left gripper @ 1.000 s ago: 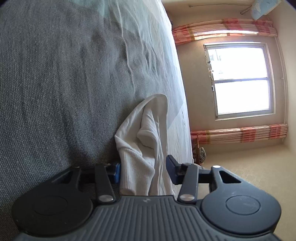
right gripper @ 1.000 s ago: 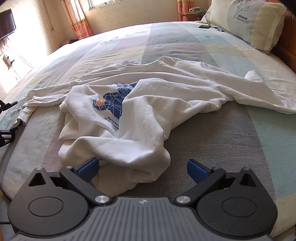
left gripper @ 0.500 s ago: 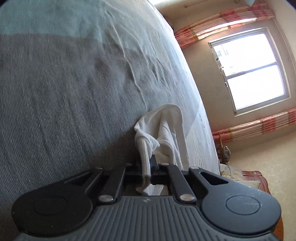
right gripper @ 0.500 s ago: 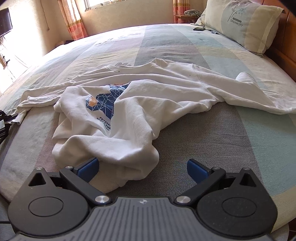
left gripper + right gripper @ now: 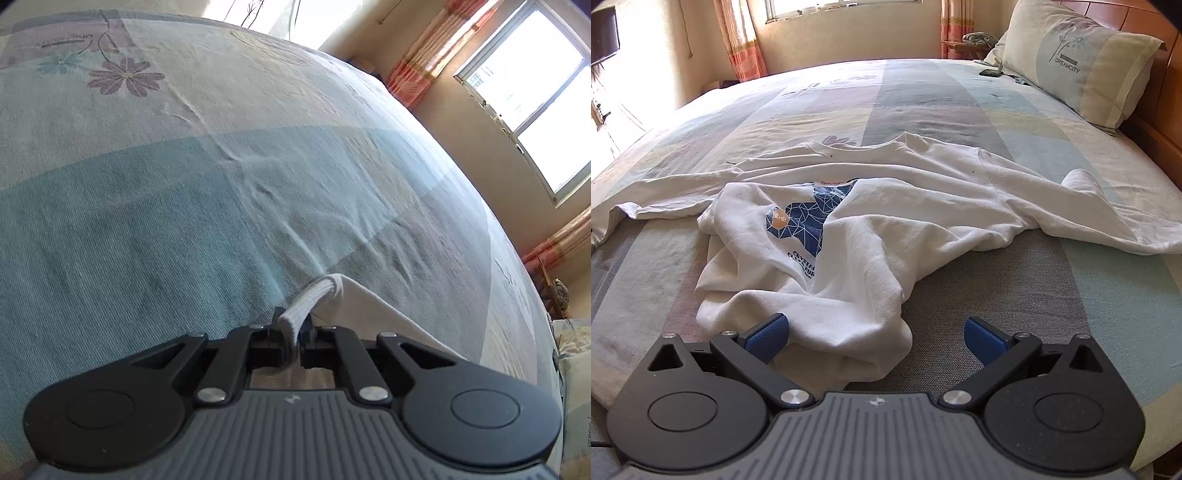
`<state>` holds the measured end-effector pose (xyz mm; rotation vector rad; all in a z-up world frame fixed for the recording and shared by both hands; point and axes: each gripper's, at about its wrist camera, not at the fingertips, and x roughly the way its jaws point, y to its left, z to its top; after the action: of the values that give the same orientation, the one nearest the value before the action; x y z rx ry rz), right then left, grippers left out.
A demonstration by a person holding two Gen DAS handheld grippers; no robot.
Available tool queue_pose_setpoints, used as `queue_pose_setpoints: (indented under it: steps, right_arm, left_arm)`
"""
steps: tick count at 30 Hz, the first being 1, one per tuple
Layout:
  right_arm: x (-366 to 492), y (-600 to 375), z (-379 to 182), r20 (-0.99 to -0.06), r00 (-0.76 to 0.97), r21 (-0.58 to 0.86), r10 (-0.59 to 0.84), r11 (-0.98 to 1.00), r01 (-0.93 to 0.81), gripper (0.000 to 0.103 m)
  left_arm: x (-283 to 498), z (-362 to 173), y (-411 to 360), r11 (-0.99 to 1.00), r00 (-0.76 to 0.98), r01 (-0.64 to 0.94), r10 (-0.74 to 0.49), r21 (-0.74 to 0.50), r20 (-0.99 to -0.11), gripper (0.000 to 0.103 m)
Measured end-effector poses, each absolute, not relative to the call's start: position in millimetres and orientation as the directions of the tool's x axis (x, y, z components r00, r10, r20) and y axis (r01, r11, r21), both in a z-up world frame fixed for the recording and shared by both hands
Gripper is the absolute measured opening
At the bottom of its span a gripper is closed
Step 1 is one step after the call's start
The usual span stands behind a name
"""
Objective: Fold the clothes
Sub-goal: 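Close the left gripper on the sleeve cuff and pull it outward, then lay the sleeve flat on the bed and open the left gripper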
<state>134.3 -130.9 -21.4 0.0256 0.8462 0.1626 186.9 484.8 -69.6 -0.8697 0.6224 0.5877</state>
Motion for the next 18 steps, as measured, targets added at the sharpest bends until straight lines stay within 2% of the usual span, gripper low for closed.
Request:
queue_pose_setpoints:
  steps: [10,14,18]
  right_arm:
    - [142,-114,-18,-0.751,0.649,0.035,0.126,0.988,-0.151,0.103]
    - [144,-112,-18,-0.749,0.652,0.026,0.123,0.987,-0.157,0.103]
    - [144,-110,-22,-0.754,0.642,0.042,0.139,0.986,-0.163,0.103]
  left_arm:
    - [195,-64,507,0.503,0.657,-0.704,0.195,-0.501,-0.728,0.006]
    - [192,-58,520,0.491,0.657,-0.708,0.197,-0.507,-0.727,0.023]
    - [183,-43,527,0.474,0.621,-0.757,0.309,-0.449,-0.721,0.028]
